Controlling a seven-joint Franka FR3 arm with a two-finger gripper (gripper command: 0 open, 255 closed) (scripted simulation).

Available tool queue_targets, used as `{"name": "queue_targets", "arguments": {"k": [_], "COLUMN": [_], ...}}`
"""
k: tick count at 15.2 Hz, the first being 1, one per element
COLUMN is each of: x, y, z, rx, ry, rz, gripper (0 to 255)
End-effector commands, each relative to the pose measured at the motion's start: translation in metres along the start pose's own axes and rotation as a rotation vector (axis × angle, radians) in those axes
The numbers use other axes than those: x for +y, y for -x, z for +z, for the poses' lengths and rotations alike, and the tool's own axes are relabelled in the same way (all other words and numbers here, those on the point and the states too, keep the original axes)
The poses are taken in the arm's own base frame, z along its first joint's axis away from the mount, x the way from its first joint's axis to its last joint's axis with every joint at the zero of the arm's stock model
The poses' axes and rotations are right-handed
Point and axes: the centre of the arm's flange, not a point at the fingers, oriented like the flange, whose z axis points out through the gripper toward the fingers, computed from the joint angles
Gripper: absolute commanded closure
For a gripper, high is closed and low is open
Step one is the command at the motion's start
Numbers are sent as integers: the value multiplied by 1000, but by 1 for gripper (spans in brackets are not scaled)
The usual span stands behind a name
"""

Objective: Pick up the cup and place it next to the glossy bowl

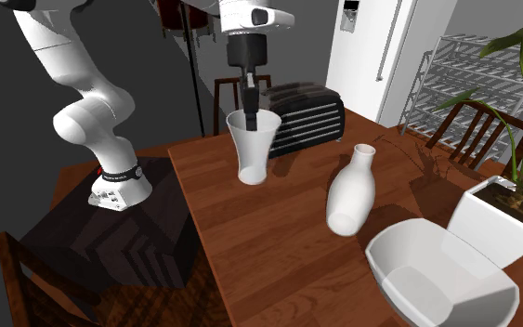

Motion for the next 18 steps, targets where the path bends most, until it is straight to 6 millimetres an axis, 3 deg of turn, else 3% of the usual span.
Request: {"name": "queue_targets", "arguments": {"k": [1, 15, 18], "x": [24, 184, 180], "y": [-13, -95, -95], "z": [8, 50, 66], "rx": [0, 0, 0], "ry": [2, 2, 2], "rz": [-1, -1, -1], "gripper": [255, 255, 255]}}
